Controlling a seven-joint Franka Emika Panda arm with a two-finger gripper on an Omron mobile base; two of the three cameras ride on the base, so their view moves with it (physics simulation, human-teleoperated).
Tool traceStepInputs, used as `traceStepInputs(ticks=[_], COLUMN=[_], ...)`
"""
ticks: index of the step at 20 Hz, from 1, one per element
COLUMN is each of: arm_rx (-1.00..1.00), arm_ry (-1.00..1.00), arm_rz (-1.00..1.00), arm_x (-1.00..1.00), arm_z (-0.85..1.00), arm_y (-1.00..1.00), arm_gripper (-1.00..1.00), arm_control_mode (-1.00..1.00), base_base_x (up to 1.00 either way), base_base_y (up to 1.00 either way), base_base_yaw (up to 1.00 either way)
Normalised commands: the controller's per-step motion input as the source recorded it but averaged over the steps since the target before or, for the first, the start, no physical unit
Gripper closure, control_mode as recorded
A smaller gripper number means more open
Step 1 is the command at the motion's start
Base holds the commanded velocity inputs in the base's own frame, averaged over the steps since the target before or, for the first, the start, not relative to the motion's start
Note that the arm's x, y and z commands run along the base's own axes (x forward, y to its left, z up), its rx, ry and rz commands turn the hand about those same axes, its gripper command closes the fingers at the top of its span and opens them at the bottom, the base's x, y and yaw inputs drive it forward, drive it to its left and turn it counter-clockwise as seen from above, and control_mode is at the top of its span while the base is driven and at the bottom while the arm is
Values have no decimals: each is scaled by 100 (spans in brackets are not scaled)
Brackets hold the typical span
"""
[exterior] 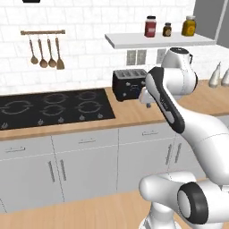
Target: Gather all objects into one cabinet and sort the glasses and bowls to opposite sides.
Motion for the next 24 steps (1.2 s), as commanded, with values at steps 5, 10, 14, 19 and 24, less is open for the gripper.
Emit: traceStepInputs(ticks=[5, 10, 14, 19, 24], arm_rx=[0, 0, 0, 0, 0], arm_ry=[0, 0, 0, 0, 0], arm_rz=[0, 0, 0, 0, 0], arm_x=[0, 0, 0, 0, 0], arm_z=[0, 0, 0, 0, 0], arm_y=[0, 0, 0, 0, 0], arm_gripper=[-100, -100, -100, -100, -100], arm_control_mode=[100, 100, 100, 100, 100], base_base_x=[2, 0, 0, 0, 0], base_base_y=[100, 100, 100, 100, 100], base_base_yaw=[-1, -1, 0, -2, -2])
